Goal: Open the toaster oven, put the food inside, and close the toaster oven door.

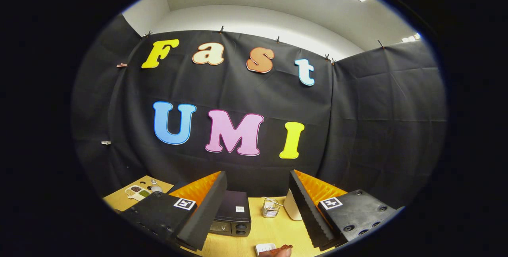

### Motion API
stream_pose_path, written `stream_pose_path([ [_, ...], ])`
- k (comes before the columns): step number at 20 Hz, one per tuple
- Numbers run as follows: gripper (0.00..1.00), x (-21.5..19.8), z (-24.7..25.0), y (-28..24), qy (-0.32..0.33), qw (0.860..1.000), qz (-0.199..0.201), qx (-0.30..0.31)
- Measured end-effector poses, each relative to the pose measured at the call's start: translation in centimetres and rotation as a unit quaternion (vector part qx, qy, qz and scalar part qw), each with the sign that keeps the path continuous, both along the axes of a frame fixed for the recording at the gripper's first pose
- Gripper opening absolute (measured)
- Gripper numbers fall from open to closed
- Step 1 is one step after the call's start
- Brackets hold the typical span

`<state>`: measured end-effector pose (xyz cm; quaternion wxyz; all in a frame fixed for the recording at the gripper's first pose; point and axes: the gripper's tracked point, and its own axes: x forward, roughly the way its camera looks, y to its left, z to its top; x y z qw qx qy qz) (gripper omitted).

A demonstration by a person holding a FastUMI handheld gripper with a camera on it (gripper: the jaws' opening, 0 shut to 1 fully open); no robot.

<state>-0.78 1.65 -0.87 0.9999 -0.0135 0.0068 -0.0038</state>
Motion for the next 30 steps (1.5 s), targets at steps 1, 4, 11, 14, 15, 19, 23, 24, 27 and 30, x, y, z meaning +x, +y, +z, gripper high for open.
stream_pose_path([
  [1,0.97,0.2,-0.4,0.9,0.004,1.000,0.005,0.008],
  [4,0.97,0.9,-1.8,4.8,0.008,1.000,0.025,0.013],
  [11,0.97,3.6,-8.4,14.3,0.038,0.997,0.068,0.023],
  [14,0.97,4.6,-12.4,16.7,0.065,0.995,0.076,0.024],
  [15,0.97,4.9,-13.8,17.1,0.074,0.994,0.077,0.017],
  [19,0.98,6.0,-20.0,18.4,0.133,0.988,0.078,0.014],
  [23,0.98,7.1,-24.7,18.5,0.186,0.980,0.067,0.028],
  [24,0.98,7.3,-25.8,18.6,0.201,0.977,0.065,0.030],
  [27,0.98,7.5,-28.4,19.0,0.240,0.968,0.060,0.044],
  [30,0.99,7.5,-28.8,19.2,0.247,0.967,0.056,0.037],
])
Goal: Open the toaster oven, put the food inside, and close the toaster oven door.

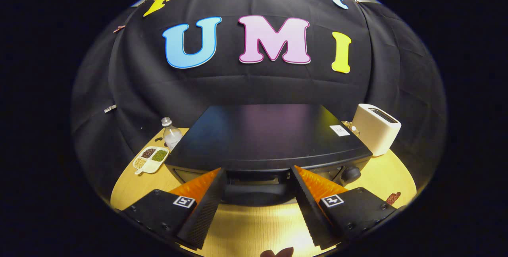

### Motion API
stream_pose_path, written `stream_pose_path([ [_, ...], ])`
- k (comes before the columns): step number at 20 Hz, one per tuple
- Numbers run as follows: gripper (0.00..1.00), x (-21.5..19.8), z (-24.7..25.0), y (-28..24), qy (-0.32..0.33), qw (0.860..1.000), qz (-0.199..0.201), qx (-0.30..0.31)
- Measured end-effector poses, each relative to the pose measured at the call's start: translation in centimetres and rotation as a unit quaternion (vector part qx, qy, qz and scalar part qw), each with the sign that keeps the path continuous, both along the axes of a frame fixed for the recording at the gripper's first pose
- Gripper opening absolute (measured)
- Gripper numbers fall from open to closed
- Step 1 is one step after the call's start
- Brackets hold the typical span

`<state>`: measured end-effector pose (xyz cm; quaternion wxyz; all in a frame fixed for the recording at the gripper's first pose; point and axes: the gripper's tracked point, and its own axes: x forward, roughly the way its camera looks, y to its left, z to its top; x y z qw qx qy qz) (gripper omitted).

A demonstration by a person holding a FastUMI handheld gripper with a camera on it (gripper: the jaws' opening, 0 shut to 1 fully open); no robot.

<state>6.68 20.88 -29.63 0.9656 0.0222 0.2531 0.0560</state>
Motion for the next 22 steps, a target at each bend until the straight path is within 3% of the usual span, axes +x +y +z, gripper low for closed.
stream_pose_path([
  [2,0.99,0.1,-0.5,0.0,-0.001,1.000,0.001,0.003],
  [10,0.99,-6.9,-2.1,-0.9,0.013,1.000,0.002,0.004],
  [22,0.98,-14.3,-8.5,-1.5,0.118,0.993,0.020,-0.013],
])
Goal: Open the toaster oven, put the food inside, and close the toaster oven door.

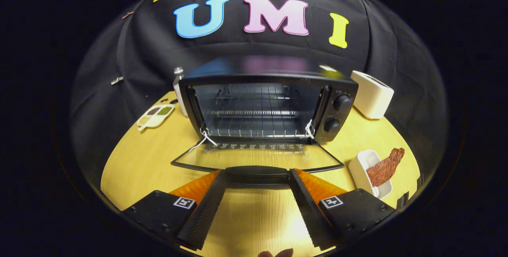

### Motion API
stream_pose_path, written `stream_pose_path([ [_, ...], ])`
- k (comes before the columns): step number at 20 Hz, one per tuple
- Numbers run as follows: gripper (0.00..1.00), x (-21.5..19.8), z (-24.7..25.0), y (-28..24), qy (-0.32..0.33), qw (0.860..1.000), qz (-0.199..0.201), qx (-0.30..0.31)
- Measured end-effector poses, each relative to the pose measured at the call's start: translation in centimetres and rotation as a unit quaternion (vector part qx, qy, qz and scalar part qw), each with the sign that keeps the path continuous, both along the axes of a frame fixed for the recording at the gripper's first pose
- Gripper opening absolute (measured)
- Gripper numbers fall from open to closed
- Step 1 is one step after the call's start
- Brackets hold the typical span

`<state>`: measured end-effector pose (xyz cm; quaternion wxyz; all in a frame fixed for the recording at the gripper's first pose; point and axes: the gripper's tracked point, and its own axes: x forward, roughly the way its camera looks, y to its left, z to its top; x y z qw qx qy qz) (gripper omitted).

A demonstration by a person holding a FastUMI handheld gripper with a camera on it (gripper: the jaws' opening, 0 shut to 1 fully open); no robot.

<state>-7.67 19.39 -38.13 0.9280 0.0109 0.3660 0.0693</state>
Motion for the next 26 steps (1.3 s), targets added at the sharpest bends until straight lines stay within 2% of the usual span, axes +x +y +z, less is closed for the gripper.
stream_pose_path([
  [4,0.98,-1.3,-2.1,-0.6,0.037,0.999,0.025,-0.023],
  [9,0.98,-2.4,-0.8,-2.1,0.029,0.999,0.023,0.001],
  [11,0.98,-2.3,1.4,-3.3,0.012,0.999,0.031,0.015],
  [15,0.98,-1.5,5.9,-8.1,-0.017,0.998,0.065,0.014],
  [20,0.98,-0.3,11.1,-15.0,-0.021,0.995,0.096,0.037],
  [23,0.98,0.1,12.0,-19.3,-0.002,0.991,0.129,0.023],
  [26,0.98,0.9,10.8,-23.7,0.027,0.984,0.179,-0.004],
])
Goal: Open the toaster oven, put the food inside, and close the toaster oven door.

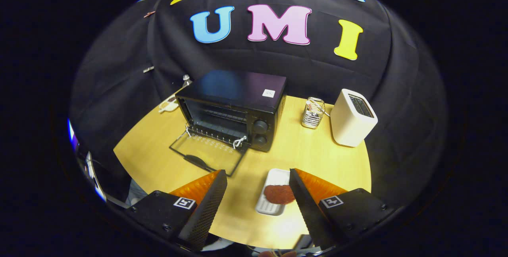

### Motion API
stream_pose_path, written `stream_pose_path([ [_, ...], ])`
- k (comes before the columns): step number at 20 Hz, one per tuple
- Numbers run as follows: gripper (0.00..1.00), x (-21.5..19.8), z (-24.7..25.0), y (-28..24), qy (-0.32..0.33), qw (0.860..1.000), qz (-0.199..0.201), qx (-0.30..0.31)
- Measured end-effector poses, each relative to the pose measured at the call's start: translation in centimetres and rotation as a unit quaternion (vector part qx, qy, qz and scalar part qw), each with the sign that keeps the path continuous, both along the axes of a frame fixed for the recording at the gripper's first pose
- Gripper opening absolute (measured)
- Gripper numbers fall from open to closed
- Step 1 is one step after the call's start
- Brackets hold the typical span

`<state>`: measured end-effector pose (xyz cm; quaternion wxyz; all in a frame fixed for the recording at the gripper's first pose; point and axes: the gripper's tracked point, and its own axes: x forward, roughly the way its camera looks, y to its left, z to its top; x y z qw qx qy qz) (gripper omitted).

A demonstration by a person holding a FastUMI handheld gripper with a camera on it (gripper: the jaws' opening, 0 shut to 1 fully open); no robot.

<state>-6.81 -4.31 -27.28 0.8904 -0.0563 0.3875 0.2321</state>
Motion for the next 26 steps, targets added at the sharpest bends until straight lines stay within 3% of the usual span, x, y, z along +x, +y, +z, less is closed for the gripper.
stream_pose_path([
  [4,0.98,0.3,-4.3,-4.2,0.096,0.994,0.045,-0.005],
  [8,0.97,1.7,-8.8,-6.2,0.186,0.982,0.039,0.013],
  [14,0.83,2.4,-14.7,-5.5,0.295,0.952,0.050,0.066],
  [16,0.68,1.8,-15.7,-5.0,0.327,0.940,0.044,0.087],
  [19,0.26,1.4,-14.8,-4.7,0.363,0.919,0.025,0.151],
  [21,0.14,2.1,-14.4,-5.1,0.334,0.932,0.011,0.140],
  [26,0.14,2.5,-9.1,-5.2,0.239,0.957,-0.061,0.155],
])
